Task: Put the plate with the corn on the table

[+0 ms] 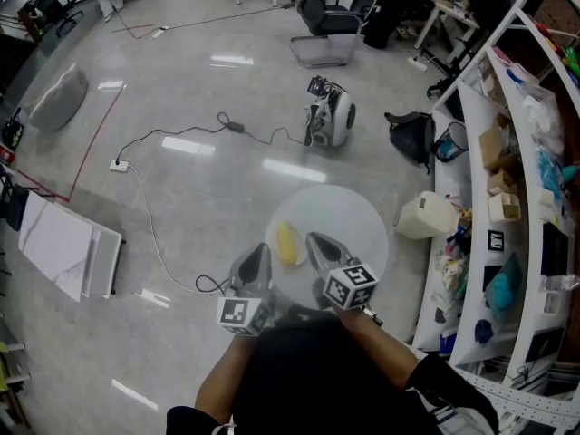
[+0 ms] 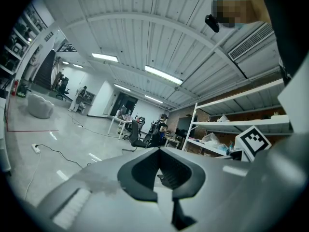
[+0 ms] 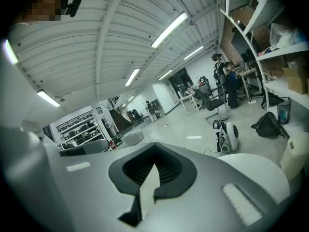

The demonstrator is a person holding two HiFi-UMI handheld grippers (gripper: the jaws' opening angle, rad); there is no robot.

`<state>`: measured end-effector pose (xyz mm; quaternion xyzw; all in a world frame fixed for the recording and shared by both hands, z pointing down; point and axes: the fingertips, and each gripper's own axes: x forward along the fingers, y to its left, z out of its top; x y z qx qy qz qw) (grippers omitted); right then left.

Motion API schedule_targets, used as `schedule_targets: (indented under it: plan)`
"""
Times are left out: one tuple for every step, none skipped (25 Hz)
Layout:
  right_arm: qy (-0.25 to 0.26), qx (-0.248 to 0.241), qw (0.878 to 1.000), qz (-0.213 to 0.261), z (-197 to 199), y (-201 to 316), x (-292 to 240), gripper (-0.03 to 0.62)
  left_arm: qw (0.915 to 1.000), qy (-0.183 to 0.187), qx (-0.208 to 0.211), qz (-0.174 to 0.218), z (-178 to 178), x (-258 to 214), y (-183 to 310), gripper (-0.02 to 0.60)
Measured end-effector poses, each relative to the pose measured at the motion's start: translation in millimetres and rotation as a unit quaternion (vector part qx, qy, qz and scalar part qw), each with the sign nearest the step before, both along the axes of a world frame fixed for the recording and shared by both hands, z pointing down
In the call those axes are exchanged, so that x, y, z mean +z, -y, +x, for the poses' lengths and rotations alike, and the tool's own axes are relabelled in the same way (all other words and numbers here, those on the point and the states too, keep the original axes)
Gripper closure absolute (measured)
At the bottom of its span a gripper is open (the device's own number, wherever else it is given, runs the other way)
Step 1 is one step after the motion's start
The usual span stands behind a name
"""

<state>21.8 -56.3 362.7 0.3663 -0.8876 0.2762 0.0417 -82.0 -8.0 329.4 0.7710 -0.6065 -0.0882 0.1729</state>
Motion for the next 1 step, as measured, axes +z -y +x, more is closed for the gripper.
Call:
schedule_targets:
  plan:
    - [0.000, 0.000, 1.000, 0.000, -0.3, -0.1, -0.1, 0.586, 1.0000, 0.000, 0.000, 0.000, -0.3, 0.4, -0.1, 0.578]
